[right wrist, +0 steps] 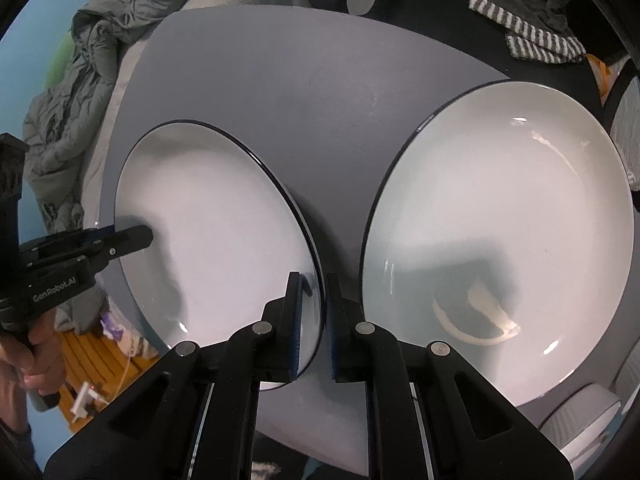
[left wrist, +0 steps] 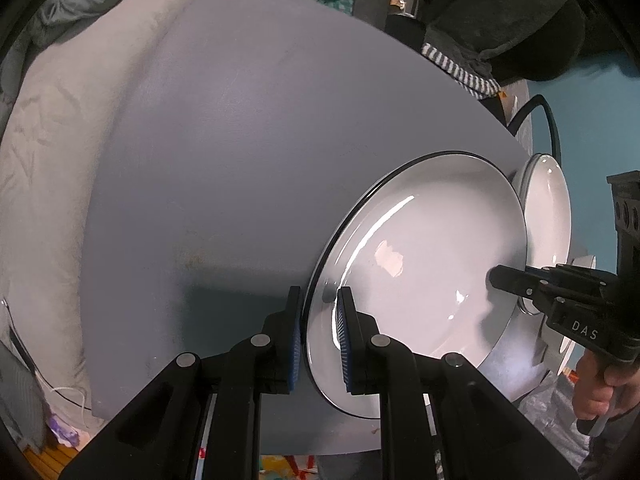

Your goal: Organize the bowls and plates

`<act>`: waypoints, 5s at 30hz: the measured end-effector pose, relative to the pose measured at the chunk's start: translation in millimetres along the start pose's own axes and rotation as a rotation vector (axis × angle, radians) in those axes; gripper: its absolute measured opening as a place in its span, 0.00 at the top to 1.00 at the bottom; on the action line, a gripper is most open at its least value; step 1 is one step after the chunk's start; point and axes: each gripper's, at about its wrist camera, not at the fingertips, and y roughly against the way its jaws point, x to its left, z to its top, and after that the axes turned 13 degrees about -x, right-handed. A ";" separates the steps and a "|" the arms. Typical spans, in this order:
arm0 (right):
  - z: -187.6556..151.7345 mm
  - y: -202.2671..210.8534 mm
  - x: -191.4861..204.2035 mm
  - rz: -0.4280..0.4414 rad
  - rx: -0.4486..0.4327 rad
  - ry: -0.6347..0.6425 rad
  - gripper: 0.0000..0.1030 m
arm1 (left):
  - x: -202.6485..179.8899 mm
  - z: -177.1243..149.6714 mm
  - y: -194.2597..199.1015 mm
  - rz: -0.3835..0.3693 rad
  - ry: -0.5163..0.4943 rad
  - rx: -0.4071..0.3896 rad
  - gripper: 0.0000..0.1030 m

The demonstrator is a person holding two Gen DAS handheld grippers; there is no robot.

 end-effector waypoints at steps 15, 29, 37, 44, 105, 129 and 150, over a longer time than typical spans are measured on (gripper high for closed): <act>-6.5 38.7 -23.3 0.004 -0.034 -0.072 0.90 | -42.4 14.2 20.7 -0.023 -0.100 -0.013 0.85; -16.2 72.5 -77.1 -0.012 -0.085 -0.188 0.90 | -119.0 39.0 4.7 -0.037 -0.216 -0.003 0.85; -22.0 82.7 -109.5 -0.029 -0.096 -0.262 0.89 | -164.7 50.1 -13.1 -0.038 -0.286 0.022 0.85; -24.3 81.1 -132.2 -0.030 -0.092 -0.314 0.89 | -188.3 57.4 -32.3 -0.025 -0.308 0.050 0.85; -61.0 160.3 -102.7 -0.180 -0.267 -0.290 0.33 | -188.2 -15.7 58.0 0.006 -0.348 -0.150 0.30; -213.9 240.3 -86.0 -0.279 -0.444 -0.407 0.33 | -228.5 -98.9 101.4 -0.140 -0.427 -0.096 0.30; -254.5 265.5 -176.6 -0.376 -0.389 -0.479 0.32 | -344.5 -109.3 63.3 -0.161 -0.489 -0.049 0.30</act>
